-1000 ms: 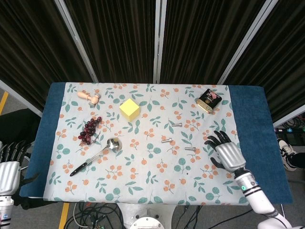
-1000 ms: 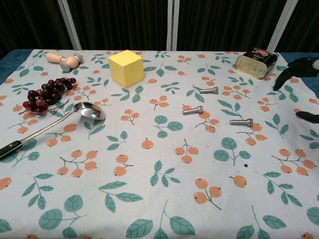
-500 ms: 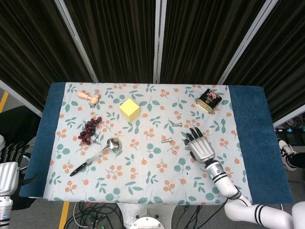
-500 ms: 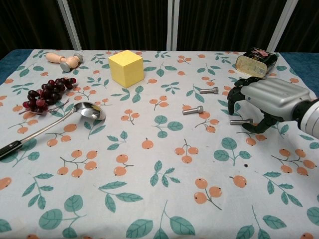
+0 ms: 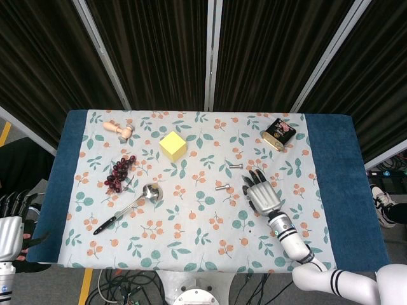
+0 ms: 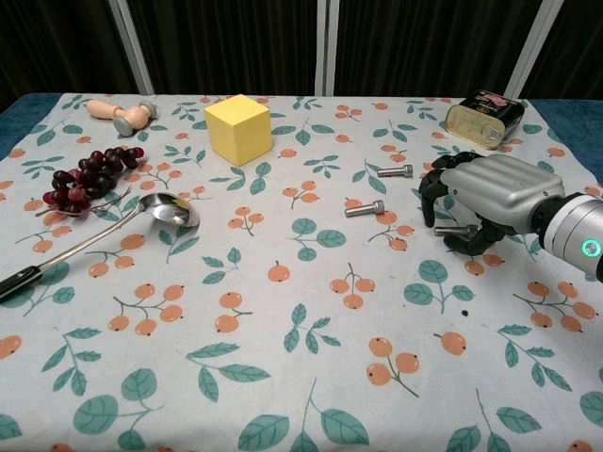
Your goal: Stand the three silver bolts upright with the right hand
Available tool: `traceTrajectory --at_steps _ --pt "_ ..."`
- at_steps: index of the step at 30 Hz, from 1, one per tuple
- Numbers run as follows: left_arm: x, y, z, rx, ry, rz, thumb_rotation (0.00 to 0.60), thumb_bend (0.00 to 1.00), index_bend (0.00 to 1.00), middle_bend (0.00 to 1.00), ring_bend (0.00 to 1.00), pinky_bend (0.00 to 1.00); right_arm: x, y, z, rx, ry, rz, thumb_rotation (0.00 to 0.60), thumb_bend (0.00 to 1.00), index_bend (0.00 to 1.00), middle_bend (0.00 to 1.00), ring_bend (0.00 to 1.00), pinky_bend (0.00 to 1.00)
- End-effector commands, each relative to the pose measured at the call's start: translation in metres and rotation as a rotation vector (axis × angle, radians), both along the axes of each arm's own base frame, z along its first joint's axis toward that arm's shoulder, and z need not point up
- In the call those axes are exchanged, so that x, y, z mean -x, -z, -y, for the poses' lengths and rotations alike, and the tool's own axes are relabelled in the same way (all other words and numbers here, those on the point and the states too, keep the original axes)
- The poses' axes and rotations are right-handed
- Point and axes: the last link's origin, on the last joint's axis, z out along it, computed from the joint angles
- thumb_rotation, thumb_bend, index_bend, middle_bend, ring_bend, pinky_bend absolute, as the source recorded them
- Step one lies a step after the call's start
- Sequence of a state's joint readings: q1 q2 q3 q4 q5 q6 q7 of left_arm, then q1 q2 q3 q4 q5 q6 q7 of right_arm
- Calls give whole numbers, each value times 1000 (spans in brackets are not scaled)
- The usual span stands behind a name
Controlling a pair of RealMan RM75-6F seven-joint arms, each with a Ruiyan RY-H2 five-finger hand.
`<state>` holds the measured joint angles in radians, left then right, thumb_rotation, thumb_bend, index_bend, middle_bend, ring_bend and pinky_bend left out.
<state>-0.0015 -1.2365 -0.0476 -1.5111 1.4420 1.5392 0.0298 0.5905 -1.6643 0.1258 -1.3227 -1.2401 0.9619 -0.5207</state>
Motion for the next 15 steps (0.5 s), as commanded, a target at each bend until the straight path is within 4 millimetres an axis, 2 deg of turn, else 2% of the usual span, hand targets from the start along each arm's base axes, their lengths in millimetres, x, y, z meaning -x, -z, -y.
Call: traceTrajectory --at_steps 1,15 --pt "1 0 0 1 -2 2 600 14 147 67 0 0 0 1 0 1 3 6 600 313 447 186 0 0" --pt "3 1 1 0 -5 5 600 14 147 67 0 0 3 1 1 18 31 56 600 348 545 228 0 0"
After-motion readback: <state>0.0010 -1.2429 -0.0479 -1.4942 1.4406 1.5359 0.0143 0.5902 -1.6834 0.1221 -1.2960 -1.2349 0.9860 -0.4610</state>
